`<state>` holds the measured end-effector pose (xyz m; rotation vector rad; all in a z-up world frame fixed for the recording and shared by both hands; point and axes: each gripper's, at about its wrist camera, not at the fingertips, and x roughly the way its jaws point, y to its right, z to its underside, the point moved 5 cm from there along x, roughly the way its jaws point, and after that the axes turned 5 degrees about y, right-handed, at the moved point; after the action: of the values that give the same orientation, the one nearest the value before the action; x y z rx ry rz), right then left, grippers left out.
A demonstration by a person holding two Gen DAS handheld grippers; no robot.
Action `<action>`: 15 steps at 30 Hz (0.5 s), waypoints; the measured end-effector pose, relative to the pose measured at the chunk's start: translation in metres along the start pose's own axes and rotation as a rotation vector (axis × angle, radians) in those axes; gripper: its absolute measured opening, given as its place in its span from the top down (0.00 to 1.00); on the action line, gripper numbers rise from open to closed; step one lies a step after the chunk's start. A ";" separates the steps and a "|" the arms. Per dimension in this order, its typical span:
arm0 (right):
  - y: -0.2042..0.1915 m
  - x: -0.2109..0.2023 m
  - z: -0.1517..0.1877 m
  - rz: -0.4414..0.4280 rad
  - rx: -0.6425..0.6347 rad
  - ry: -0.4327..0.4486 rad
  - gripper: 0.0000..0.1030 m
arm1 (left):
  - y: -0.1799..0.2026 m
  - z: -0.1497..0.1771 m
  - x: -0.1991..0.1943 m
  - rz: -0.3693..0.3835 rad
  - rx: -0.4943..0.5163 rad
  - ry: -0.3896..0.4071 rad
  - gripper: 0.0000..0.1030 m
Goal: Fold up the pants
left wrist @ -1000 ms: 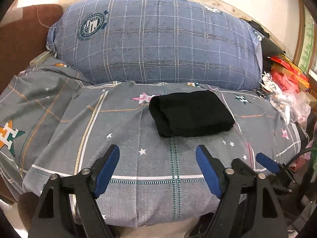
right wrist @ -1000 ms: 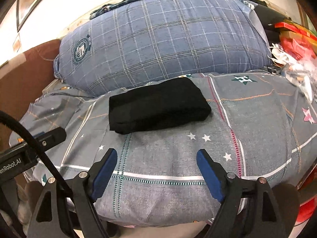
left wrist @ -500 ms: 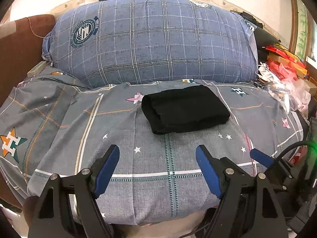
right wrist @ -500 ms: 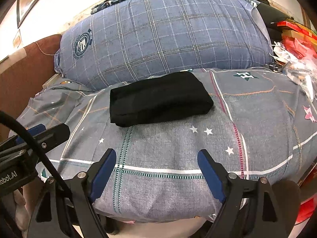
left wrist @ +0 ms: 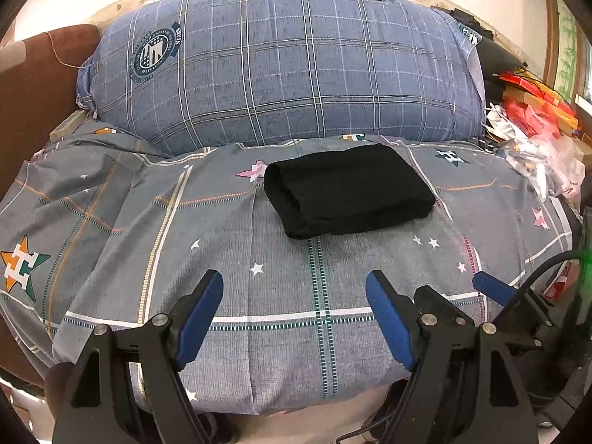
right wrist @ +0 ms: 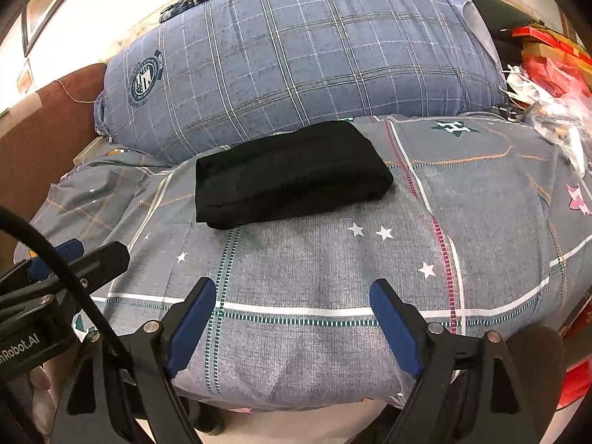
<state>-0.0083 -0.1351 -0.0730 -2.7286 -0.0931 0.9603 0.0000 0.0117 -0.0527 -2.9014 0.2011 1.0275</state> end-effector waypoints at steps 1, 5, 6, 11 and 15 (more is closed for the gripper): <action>0.000 0.000 0.000 0.000 -0.001 -0.002 0.14 | 0.000 0.000 0.001 -0.001 -0.001 -0.001 0.24; -0.001 0.001 0.002 -0.001 -0.005 -0.006 0.13 | 0.000 0.002 0.003 -0.003 -0.001 -0.007 0.24; -0.001 0.002 0.003 -0.001 -0.005 -0.006 0.13 | -0.001 0.003 0.004 -0.004 -0.001 -0.009 0.24; 0.000 0.003 0.004 0.001 -0.003 -0.010 0.13 | 0.000 0.005 0.007 -0.006 0.001 -0.019 0.24; 0.001 0.005 0.005 0.002 0.001 -0.014 0.13 | 0.000 0.006 0.008 -0.006 0.000 -0.021 0.24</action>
<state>-0.0080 -0.1339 -0.0801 -2.7222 -0.0929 0.9795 0.0018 0.0117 -0.0624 -2.8884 0.1909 1.0562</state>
